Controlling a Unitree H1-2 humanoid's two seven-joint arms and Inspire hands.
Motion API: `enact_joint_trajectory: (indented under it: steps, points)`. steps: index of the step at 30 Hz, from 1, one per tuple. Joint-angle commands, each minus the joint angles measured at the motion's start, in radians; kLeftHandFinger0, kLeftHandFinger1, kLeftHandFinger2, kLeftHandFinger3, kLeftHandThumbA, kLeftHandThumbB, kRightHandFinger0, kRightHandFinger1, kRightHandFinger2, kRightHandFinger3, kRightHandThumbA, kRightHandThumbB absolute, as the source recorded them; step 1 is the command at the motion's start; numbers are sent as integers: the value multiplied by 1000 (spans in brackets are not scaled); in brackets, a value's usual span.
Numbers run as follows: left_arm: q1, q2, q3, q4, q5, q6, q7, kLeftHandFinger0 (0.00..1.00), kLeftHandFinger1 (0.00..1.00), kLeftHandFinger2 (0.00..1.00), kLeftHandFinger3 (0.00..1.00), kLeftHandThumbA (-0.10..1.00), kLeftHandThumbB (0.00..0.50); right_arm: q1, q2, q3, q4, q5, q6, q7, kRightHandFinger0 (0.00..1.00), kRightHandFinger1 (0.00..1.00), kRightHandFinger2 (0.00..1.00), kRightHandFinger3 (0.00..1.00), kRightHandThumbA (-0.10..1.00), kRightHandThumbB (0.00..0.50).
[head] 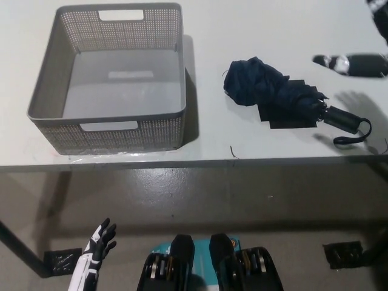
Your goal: Use the right hand to pick up a umbrella on the right side and place it into a container on the lft side
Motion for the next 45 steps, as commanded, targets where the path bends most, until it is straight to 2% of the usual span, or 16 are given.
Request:
enact_joint_trajectory:
  steps: [1,5,17,23,30,31,32,33,38,41,43,45]
  points:
    - [-7,16,1,-13,-17,-30,-15,1000,1000,1000,1000,1000,126,-234,-38,95,175,-20,113,205,1000,1000,1000,1000,977,456]
    - [-3,13,1,-21,-33,-20,-22,1000,1000,1000,1000,1000,127,-321,3,143,341,-11,90,186,1000,1000,1000,1000,1000,500]
    - [10,10,3,-4,-37,-37,-27,1000,1000,1000,1000,1000,139,-539,102,296,753,-13,66,256,1000,1000,1000,1000,1000,500]
    - [14,13,0,-3,-36,-47,-34,1000,1000,1000,1000,1000,143,-591,141,293,914,16,77,240,1000,1000,1000,1000,1000,500]
    - [27,9,-1,-11,-44,-43,-43,1000,1000,1000,1000,1000,148,-629,186,299,1147,17,7,172,1000,1000,1000,1000,1000,500]
    - [29,8,0,-13,-42,-43,-40,1000,1000,1000,1000,1000,147,-630,187,299,1160,17,-1,168,1000,1000,1000,1000,1000,500]
    - [30,8,-1,-11,-39,-47,-40,1000,1000,1000,1000,1000,144,-635,192,293,1188,23,-3,164,1000,1000,1000,1000,1000,453]
    - [35,7,-3,-19,-46,-41,-44,1000,1000,1000,1000,1000,134,-639,195,296,1216,21,-14,161,1000,1000,1000,1000,1000,474]
    - [50,7,-9,-29,-46,-49,-50,1000,1000,1000,1000,1000,129,-625,185,323,1246,-6,-42,132,1000,1000,1000,1000,1000,462]
    - [58,3,-13,-31,-45,-55,-53,1000,1000,1000,1000,1000,133,-608,164,354,1230,-34,-75,113,1000,1000,1000,1000,1000,493]
    - [63,1,-14,-34,-49,-54,-56,1000,1000,1000,1000,1000,136,-603,160,365,1232,-39,-80,95,1000,1000,1000,1000,1000,493]
    - [66,2,-15,-29,-45,-68,-57,1000,1000,1000,1000,1000,131,-596,155,362,1221,-27,-83,97,1000,1000,1000,1000,1000,464]
